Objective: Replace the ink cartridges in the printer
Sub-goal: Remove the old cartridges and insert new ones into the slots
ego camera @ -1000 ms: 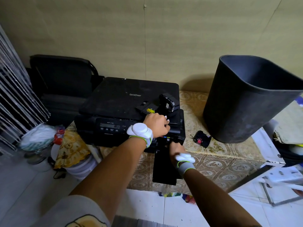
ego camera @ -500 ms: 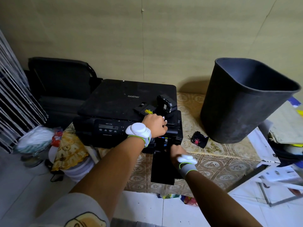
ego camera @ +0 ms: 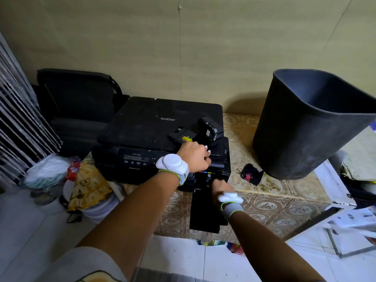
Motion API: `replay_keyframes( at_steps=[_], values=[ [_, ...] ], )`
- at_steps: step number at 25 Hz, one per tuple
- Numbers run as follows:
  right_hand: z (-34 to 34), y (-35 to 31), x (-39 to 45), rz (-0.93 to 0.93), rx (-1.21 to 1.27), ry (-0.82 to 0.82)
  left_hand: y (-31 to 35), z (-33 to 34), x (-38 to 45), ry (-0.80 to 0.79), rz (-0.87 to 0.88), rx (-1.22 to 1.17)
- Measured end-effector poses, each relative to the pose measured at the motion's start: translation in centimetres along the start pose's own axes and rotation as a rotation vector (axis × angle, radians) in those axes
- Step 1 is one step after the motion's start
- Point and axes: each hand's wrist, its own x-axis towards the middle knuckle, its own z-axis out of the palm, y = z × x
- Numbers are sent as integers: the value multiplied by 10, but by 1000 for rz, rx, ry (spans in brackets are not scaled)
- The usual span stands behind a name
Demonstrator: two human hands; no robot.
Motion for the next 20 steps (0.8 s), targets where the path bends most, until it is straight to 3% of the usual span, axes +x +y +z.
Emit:
replay_keyframes(
  at_steps=[16,20],
  values=[
    [-10,18,-1,-175,-2,-59,11,-17,-4,-40,-4,16],
    [-27,37,-4,-272,19,-96,26,-26,-3,33,79,-90]
  ],
)
